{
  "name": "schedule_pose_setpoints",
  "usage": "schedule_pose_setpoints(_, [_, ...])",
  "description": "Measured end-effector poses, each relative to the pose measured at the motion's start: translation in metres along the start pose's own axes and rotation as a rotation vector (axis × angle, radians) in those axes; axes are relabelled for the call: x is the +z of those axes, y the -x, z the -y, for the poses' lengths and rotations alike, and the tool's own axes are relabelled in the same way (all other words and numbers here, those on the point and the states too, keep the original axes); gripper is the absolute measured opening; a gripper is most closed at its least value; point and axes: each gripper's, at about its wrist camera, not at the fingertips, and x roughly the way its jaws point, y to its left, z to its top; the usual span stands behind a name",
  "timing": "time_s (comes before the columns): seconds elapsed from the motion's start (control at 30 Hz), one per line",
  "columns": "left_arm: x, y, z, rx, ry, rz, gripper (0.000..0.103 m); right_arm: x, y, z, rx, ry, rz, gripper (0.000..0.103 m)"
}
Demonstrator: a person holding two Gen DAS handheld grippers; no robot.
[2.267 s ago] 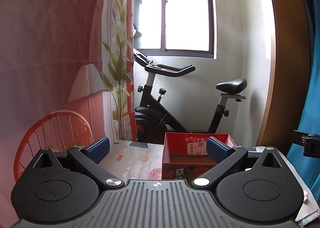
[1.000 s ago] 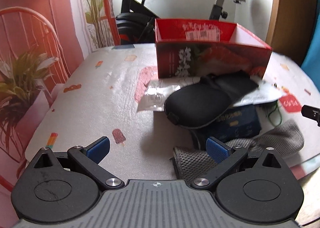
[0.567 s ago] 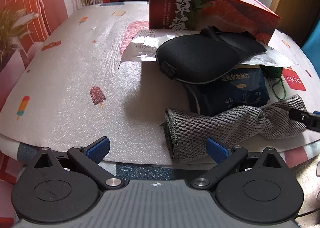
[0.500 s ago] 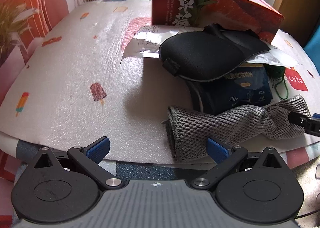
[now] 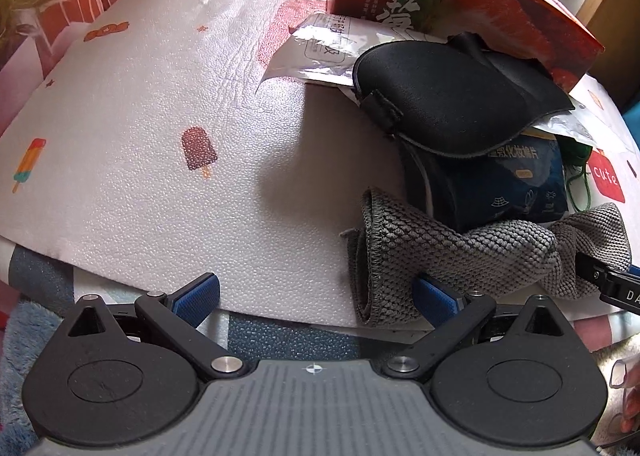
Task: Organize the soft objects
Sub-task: 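Lower the left tool toward the grey knit cloth on the table, then close the left tool on the grey knit cloth and lift it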
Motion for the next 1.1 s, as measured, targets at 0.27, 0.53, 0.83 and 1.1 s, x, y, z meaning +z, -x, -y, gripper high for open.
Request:
schedule_pose_setpoints(0.27, [0.015, -0.012, 0.006, 0.022, -0.043, -0.051, 0.103, -0.002, -0.002, 0.0, 0.004, 0.005, 0.011, 0.103])
schedule_pose_setpoints(0.53, [0.04, -0.03, 0.022, 0.032, -0.151, -0.14, 0.103, -0.003, -0.002, -0.001, 0.004, 0.0, 0.014, 0.103])
schedule_pose_setpoints(0.83, [0.065, -0.046, 0.03, -0.001, -0.24, -0.162, 0.103, 0.001, -0.004, -0.003, 0.004, 0.011, -0.006, 0.103])
schedule_pose_setpoints(1.1, [0.065, -0.048, 0.034, -0.051, -0.218, -0.067, 0.102, -0.003, -0.002, -0.001, 0.057, 0.03, 0.025, 0.102])
